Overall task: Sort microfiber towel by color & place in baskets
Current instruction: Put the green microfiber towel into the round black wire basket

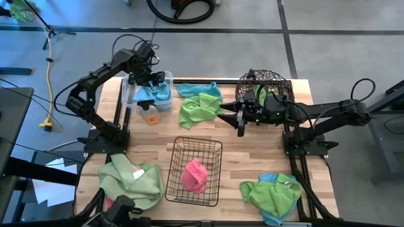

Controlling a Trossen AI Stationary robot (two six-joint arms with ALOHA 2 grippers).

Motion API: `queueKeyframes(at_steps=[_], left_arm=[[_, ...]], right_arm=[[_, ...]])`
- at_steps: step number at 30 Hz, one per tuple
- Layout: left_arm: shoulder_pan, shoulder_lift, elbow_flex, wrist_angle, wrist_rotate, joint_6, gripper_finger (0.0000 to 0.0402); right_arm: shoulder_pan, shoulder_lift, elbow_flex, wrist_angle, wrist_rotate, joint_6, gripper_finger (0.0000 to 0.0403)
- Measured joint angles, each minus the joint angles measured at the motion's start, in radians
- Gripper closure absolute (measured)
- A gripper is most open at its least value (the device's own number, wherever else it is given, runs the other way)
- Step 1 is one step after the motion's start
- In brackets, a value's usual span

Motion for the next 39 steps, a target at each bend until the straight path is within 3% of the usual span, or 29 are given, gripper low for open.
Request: queueKeyframes(at_steps=[8,13,18,24,28,33,39], left_arm=[[-0.004,-0.136,0.073,0.046,-0.020,0.086,0.0206],[-0.058,-0.273,0.073,0.161,0.002,0.128,0.0206],[-0.185,-0.415,0.073,0.295,0.072,0.200,0.0206],[-0.412,-0.541,0.069,0.455,0.116,0.226,0.0206],[-0.562,-0.611,-0.020,0.678,0.117,0.213,0.0206],[-0.715,-0.657,-0.219,1.029,0.101,0.159,0.0206],[-0.819,-0.659,-0.466,1.334,0.033,0.080,0.0206]], right_arm=[[0.000,0.000,0.000,0.106,-0.002,-0.055,0.0171],[-0.019,0.000,0.000,0.193,-0.002,-0.055,0.0171],[-0.046,0.000,0.000,0.233,-0.040,-0.052,0.0171],[-0.076,0.000,0.000,0.244,-0.109,-0.050,0.0171],[-0.091,0.000,0.000,0.250,-0.128,-0.051,0.0171],[-0.092,0.000,0.000,0.276,-0.135,-0.050,0.0171],[-0.092,0.000,0.000,0.287,-0.166,-0.051,0.0171]])
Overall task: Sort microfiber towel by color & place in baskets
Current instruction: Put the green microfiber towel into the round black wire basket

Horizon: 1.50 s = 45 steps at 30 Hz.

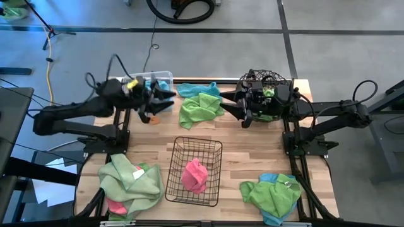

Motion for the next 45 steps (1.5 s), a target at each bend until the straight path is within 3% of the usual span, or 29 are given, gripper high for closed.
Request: queueKeyframes(at_steps=[5,13,16,22,28,37,45], left_arm=[[-0.017,-0.011,-0.112,0.117,-0.028,-0.057,0.0206],[-0.013,-0.082,-0.117,0.133,-0.025,0.021,0.0206],[-0.013,-0.108,-0.117,0.100,-0.024,0.023,0.0206],[-0.014,-0.127,-0.117,0.091,-0.023,0.022,0.0206],[-0.014,-0.126,-0.117,0.074,-0.023,0.022,0.0206],[-0.014,-0.126,-0.117,0.024,-0.023,0.021,0.0206],[-0.014,-0.126,-0.117,0.022,-0.023,0.021,0.0206]], right_arm=[[0.000,0.000,0.000,0.000,0.000,0.002,0.0171],[0.000,0.003,0.000,-0.004,-0.016,0.048,0.0171],[0.000,0.003,0.000,-0.034,-0.085,0.130,0.0171],[0.056,0.003,0.000,-0.256,-0.192,0.350,0.0171],[0.220,0.004,0.000,-0.529,-0.195,0.568,0.0171],[0.572,0.112,0.001,-0.958,-0.191,1.156,0.0171],[0.775,0.358,0.000,-0.993,-0.373,1.550,0.0171]])
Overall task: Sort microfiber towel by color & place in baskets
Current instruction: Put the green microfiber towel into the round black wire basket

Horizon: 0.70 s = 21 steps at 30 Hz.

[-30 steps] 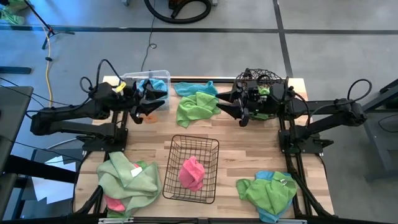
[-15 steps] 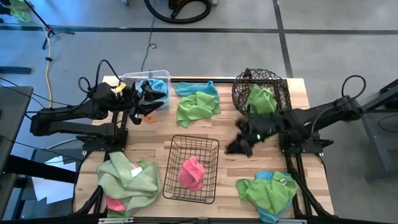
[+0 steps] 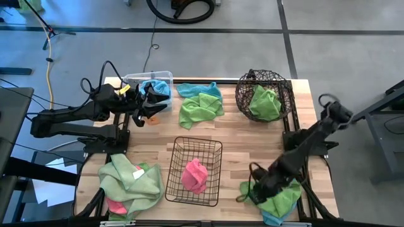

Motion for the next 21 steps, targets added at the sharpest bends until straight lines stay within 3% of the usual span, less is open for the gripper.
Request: queueKeyframes(at_steps=[7,17,21], left_arm=[[0.000,0.000,0.000,0.000,0.000,0.000,0.0206],[0.000,0.000,0.000,0.000,0.000,-0.026,0.0206],[0.000,0.000,0.000,0.000,0.000,-0.027,0.0206]], right_arm=[[0.050,0.159,0.000,-0.054,-0.047,0.102,0.0171],[0.048,0.231,0.000,-0.155,-0.027,0.048,0.0174],[0.046,0.229,0.006,-0.159,-0.024,-0.025,0.0222]])
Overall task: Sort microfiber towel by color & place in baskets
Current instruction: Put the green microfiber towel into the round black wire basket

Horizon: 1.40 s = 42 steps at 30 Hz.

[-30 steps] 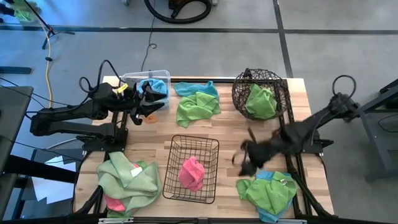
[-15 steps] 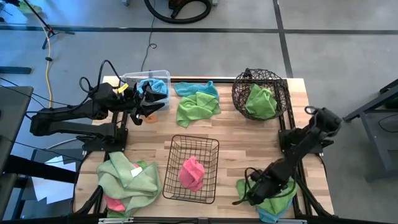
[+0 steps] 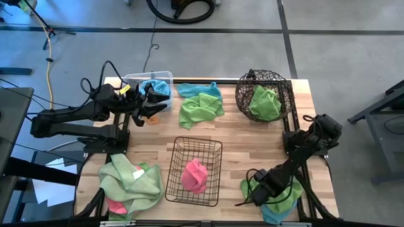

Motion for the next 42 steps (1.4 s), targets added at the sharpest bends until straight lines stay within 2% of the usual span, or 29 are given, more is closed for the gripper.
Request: queueKeyframes(at_steps=[4,6,10,14,19,25,29,42], left_arm=[[0.000,0.000,0.000,0.000,0.000,0.000,0.0206],[0.000,0.000,0.000,0.000,0.000,0.001,0.0206],[0.000,0.000,0.000,0.001,0.000,0.001,0.0206],[0.000,0.000,0.000,0.001,0.000,0.001,0.0206],[0.000,0.000,0.000,0.002,0.000,0.002,0.0206],[0.000,-0.002,0.000,0.006,0.000,0.001,0.0206],[0.000,-0.017,0.025,0.005,0.001,0.000,0.0206],[0.000,-0.102,0.119,0.004,0.011,0.053,0.0206]], right_arm=[[0.000,-0.005,0.059,-0.055,0.002,-0.087,0.0349],[0.000,-0.012,0.101,-0.096,0.011,-0.137,0.0387],[0.000,-0.053,0.189,-0.199,0.022,-0.223,0.0383],[0.000,-0.128,0.290,-0.337,0.109,-0.292,0.0396],[0.000,-0.246,0.425,-0.514,0.285,-0.367,0.0400],[-0.031,-0.364,0.529,-0.538,0.532,-0.526,0.0401],[-0.110,-0.394,0.546,-0.491,0.604,-0.721,0.0402],[-0.479,-0.395,0.546,0.008,0.581,-1.569,0.0402]])
